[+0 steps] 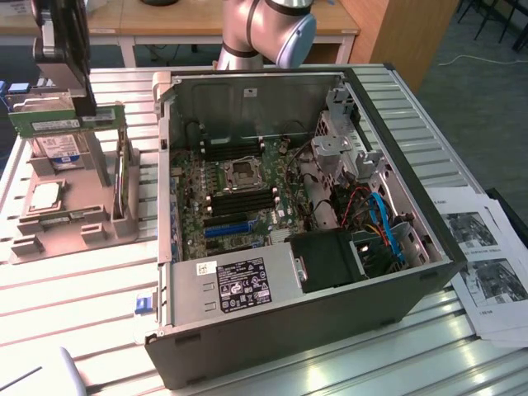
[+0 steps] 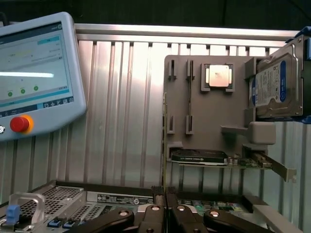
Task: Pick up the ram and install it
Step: 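Pick up the ram and move it above insertion slot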
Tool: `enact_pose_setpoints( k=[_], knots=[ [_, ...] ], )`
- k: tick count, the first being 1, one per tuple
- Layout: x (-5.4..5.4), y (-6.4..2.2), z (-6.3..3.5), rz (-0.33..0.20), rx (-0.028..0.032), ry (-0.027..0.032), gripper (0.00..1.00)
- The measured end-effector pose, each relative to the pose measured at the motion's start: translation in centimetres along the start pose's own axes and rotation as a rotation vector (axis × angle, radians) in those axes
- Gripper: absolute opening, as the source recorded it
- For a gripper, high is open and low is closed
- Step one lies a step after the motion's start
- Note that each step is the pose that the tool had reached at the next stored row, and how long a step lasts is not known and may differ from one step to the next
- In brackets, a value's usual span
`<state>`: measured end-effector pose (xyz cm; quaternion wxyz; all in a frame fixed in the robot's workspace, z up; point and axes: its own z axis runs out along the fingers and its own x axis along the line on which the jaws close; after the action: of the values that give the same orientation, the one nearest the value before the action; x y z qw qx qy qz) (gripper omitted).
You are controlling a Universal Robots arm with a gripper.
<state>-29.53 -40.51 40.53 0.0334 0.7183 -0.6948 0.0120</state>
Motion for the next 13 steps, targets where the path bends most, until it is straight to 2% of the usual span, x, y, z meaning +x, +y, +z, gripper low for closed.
enact_pose_setpoints(
  k=[13],
  knots=[
    [0.2,-4.38,-0.13,0.000,-0.0025,-0.0001,0.12]
  ],
)
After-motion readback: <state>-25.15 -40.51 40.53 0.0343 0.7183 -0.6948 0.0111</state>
